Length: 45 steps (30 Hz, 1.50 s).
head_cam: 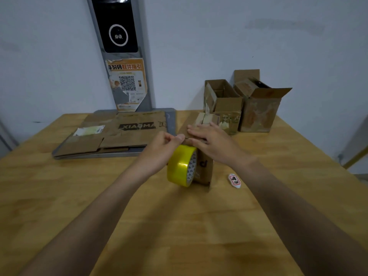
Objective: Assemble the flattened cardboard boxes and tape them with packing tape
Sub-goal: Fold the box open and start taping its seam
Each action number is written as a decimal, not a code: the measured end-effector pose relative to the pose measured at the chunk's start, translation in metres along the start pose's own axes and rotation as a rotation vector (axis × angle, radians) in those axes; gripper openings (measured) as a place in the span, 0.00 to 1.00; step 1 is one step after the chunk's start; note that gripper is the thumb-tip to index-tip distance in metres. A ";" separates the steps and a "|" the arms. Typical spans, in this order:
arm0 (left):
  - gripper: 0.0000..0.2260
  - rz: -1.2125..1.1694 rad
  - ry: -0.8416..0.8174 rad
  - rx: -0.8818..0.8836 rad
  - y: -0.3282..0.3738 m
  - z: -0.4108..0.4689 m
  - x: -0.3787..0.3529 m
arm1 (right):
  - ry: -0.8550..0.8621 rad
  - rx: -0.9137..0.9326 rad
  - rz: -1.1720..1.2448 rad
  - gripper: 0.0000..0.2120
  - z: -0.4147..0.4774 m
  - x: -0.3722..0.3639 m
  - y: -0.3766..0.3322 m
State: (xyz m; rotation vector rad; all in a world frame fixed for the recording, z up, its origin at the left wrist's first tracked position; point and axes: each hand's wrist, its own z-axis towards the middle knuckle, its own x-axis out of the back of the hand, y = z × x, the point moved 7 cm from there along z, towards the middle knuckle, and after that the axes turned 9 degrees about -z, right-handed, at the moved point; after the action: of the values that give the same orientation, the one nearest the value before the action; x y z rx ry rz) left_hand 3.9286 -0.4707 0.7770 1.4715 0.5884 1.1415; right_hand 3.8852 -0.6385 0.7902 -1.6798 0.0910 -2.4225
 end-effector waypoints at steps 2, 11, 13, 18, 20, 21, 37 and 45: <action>0.16 -0.145 -0.128 0.167 -0.006 -0.017 -0.023 | -0.011 0.002 -0.004 0.24 0.002 0.000 0.001; 0.14 -0.246 -0.353 0.310 -0.003 -0.025 -0.055 | 0.003 0.034 0.002 0.24 -0.002 0.002 0.004; 0.15 -0.238 -0.415 0.391 -0.014 -0.031 -0.059 | 0.003 0.044 0.007 0.25 -0.003 0.003 0.005; 0.16 -0.230 -0.457 0.487 -0.029 -0.030 -0.065 | 0.044 0.067 -0.050 0.24 0.000 0.003 0.002; 0.15 -0.242 -0.433 0.496 -0.034 -0.026 -0.064 | 0.077 0.043 -0.077 0.26 0.001 0.003 0.001; 0.14 -0.257 -0.419 0.500 -0.036 -0.025 -0.063 | 0.082 0.030 -0.078 0.27 0.001 0.003 0.001; 0.11 -0.443 -0.296 0.405 -0.051 -0.008 -0.063 | 0.033 0.100 -0.177 0.31 0.001 -0.003 0.003; 0.11 -0.437 -0.224 0.412 -0.047 -0.008 -0.064 | 0.343 -0.289 -0.066 0.16 -0.054 0.043 0.049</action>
State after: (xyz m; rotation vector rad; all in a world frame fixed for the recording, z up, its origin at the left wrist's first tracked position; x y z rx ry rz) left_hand 3.9061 -0.5096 0.7109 1.6795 0.9694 0.5240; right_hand 3.8264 -0.6982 0.8031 -1.3615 0.4615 -2.8372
